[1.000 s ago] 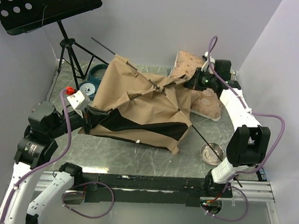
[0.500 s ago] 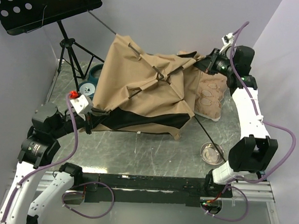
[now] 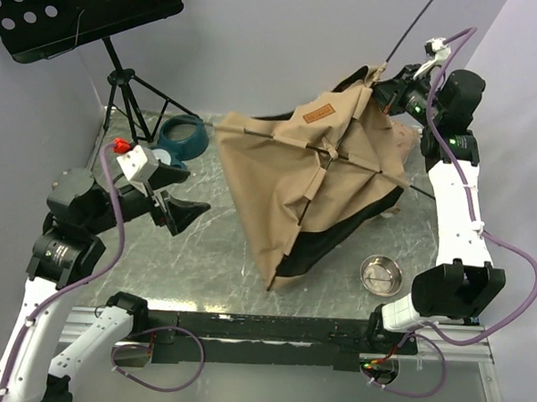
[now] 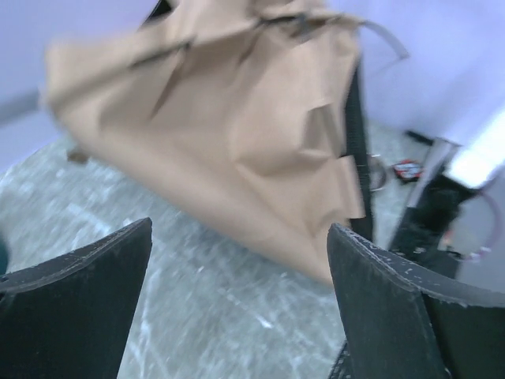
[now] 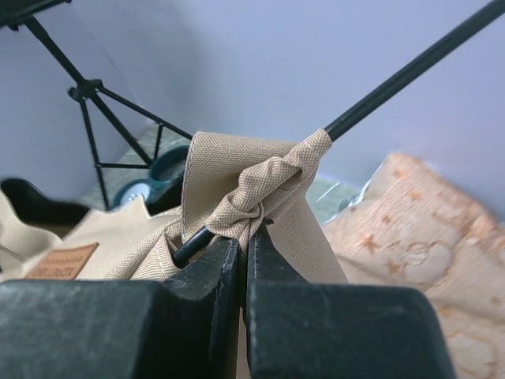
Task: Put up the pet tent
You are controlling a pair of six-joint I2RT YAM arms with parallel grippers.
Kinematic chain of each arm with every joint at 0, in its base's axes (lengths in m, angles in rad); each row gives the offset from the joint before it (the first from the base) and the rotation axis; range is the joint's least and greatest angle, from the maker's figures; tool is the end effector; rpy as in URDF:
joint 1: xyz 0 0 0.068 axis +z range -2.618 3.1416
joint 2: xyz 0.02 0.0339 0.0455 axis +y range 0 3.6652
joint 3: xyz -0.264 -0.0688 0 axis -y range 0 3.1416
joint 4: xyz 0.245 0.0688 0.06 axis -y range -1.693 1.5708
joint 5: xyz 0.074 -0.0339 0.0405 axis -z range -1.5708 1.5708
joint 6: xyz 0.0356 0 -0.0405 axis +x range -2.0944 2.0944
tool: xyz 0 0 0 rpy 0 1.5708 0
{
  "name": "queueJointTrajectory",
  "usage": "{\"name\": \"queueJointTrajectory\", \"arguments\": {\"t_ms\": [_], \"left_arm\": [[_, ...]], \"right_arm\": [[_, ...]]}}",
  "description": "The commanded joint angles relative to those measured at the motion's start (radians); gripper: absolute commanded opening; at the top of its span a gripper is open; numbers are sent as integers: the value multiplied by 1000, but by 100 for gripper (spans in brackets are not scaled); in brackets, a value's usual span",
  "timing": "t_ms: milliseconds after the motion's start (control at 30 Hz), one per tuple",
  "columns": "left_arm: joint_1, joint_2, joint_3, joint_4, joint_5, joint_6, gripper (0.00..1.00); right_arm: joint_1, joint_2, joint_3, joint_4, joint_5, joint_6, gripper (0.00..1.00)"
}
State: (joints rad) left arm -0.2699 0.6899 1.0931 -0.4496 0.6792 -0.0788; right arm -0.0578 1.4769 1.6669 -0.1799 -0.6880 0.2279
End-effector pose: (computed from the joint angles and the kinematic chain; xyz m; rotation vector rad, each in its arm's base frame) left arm 0.1095 -0.0535 0.4281 0.6818 1.5233 -0.8121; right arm 0.3268 0.0037 0.4826 -0.3252 1.5691 0.6671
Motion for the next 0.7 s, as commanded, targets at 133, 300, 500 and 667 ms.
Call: {"name": "queueJointTrajectory", "arguments": {"t_ms": [133, 300, 500, 667], "left_arm": [[0, 161, 230, 19, 284, -65, 92], [0, 270, 344, 158, 356, -229, 91], [0, 397, 482, 394, 350, -465, 91], [0, 511, 617, 493, 306, -536, 90]], "right_arm": [[19, -73, 169, 62, 48, -195, 0], [52, -128, 125, 60, -59, -389, 0], [211, -276, -112, 114, -44, -683, 0], [274, -325, -142, 132, -7, -731, 0]]}}
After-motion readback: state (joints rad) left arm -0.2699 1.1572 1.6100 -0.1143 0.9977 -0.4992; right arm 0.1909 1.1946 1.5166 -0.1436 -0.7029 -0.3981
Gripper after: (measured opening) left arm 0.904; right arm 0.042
